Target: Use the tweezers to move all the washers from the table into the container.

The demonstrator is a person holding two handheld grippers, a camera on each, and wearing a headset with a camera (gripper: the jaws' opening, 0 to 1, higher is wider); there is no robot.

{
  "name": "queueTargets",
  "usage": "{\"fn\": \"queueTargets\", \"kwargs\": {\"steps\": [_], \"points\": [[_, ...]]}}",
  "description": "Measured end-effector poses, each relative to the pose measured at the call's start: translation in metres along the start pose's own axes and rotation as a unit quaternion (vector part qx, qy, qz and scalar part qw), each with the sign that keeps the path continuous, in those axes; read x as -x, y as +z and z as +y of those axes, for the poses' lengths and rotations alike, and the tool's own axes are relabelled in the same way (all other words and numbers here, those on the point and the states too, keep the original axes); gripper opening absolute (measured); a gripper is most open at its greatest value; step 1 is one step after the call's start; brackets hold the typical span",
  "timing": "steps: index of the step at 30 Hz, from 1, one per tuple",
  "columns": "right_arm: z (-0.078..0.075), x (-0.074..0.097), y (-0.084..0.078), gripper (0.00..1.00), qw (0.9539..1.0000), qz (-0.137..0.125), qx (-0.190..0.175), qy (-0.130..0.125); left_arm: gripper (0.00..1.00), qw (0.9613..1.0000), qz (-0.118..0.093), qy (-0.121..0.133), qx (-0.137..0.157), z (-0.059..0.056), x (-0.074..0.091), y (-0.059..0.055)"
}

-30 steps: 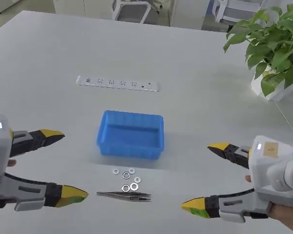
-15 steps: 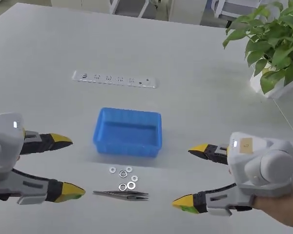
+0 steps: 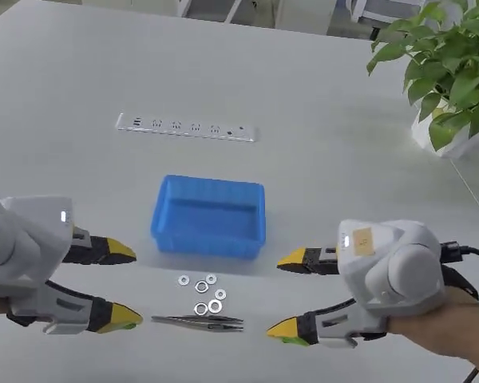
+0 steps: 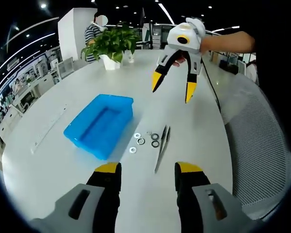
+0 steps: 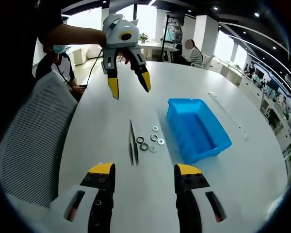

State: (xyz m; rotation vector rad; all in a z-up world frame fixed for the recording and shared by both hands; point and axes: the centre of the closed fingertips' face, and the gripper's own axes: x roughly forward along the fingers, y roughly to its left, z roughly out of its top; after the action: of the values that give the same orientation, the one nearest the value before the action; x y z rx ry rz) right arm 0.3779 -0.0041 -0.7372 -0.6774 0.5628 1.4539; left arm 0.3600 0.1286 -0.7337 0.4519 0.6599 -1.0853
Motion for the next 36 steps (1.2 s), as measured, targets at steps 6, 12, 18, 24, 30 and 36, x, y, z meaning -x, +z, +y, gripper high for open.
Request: {"fn": "queueTargets", "kwargs": {"steps": [6, 12, 18, 24, 30, 36], "points": [[0.007, -0.013, 0.003, 0.42, 0.9991, 0.011, 0.027, 0.029, 0.38, 0.9993, 0.021, -0.024, -0.018, -0.007, -0.009, -0.006], [0.016, -0.027, 0.003, 0.33, 0.9967, 0.023, 0.056, 0.054, 0.28, 0.9974, 0.043, -0.043, -0.038, -0.012, -0.018, -0.013], [0.018, -0.039, 0.003, 0.29, 0.9947, 0.032, 0.072, 0.067, 0.25, 0.9956, 0.057, -0.055, -0.051, -0.012, -0.028, -0.018], [0.021, -0.052, 0.004, 0.25, 0.9919, 0.044, 0.085, 0.084, 0.21, 0.9927, 0.073, -0.069, -0.067, -0.011, -0.037, -0.024], [0.024, -0.064, 0.005, 0.22, 0.9901, 0.051, 0.091, 0.094, 0.17, 0.9884, 0.094, -0.082, -0.087, -0.012, -0.047, -0.032], [0.023, -0.073, 0.009, 0.20, 0.9910, 0.042, 0.077, 0.102, 0.15, 0.9855, 0.104, -0.093, -0.097, -0.013, -0.054, -0.035]]}}
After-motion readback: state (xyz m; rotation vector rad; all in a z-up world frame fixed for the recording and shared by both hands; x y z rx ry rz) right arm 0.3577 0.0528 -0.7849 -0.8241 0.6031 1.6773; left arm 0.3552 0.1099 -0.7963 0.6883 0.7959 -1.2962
